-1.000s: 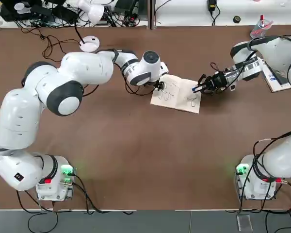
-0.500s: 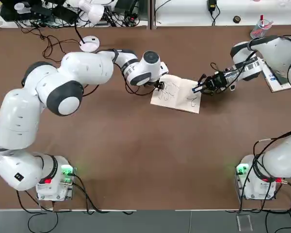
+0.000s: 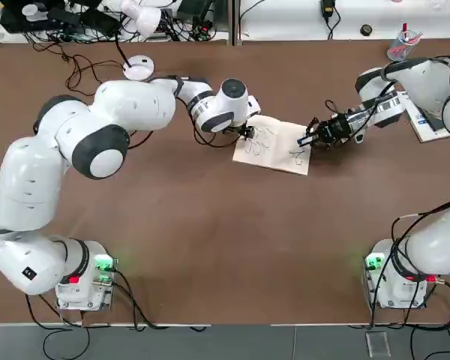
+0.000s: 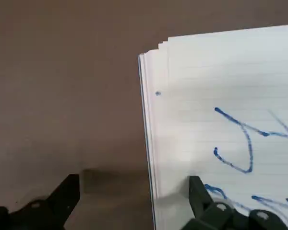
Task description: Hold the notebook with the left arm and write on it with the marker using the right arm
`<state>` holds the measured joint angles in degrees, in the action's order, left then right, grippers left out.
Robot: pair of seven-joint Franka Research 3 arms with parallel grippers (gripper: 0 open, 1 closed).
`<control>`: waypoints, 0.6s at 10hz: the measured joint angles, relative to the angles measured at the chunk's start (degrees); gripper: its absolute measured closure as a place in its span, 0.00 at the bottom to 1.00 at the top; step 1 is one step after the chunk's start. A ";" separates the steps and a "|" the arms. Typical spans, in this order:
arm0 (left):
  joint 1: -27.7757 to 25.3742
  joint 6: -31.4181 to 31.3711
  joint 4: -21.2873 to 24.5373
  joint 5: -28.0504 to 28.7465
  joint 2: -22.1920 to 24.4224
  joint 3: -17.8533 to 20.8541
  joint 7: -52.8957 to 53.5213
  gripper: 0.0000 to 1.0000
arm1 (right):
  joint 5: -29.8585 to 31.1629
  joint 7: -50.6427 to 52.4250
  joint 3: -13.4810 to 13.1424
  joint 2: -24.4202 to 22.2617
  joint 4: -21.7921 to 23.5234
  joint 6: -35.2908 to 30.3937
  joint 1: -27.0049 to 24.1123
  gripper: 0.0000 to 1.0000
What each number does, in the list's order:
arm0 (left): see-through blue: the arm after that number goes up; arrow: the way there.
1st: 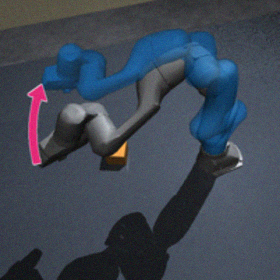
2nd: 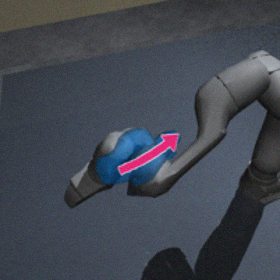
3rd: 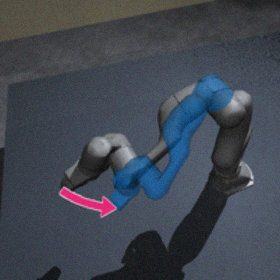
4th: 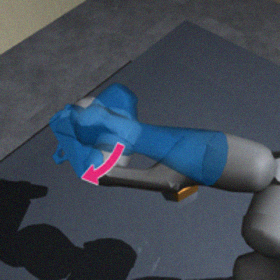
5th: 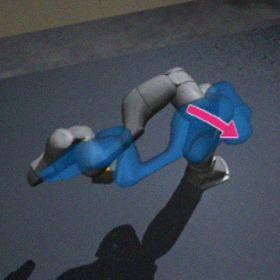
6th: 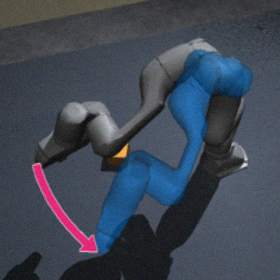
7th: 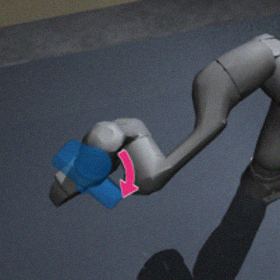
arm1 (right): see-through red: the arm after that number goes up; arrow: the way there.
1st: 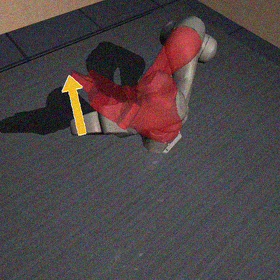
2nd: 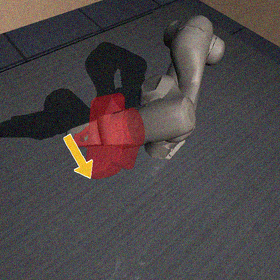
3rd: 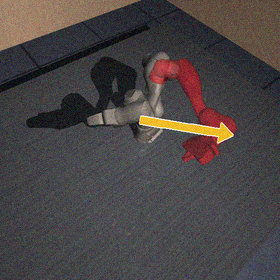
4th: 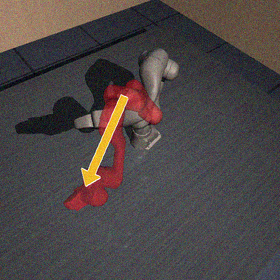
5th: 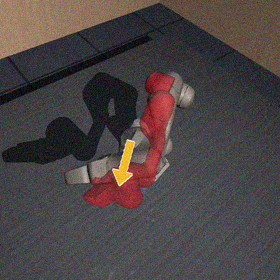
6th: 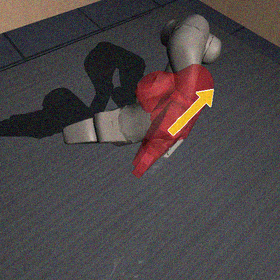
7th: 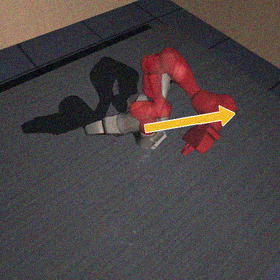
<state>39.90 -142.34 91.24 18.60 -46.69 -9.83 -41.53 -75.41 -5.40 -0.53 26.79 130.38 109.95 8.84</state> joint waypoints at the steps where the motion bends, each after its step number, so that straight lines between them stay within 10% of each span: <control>1: 0.00 0.00 0.00 0.00 0.00 0.00 0.00 0.00 | 0.00 0.23 -0.02 0.15 0.03 0.00 -0.01 0.83; 6: 0.00 0.00 0.00 0.00 0.00 0.00 0.00 0.00 | 0.00 0.69 -0.04 0.24 0.04 -0.07 -0.05 0.83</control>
<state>39.90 -142.34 91.23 18.60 -46.69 -9.83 -41.53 -75.41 -4.72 -0.57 27.03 130.42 109.88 8.79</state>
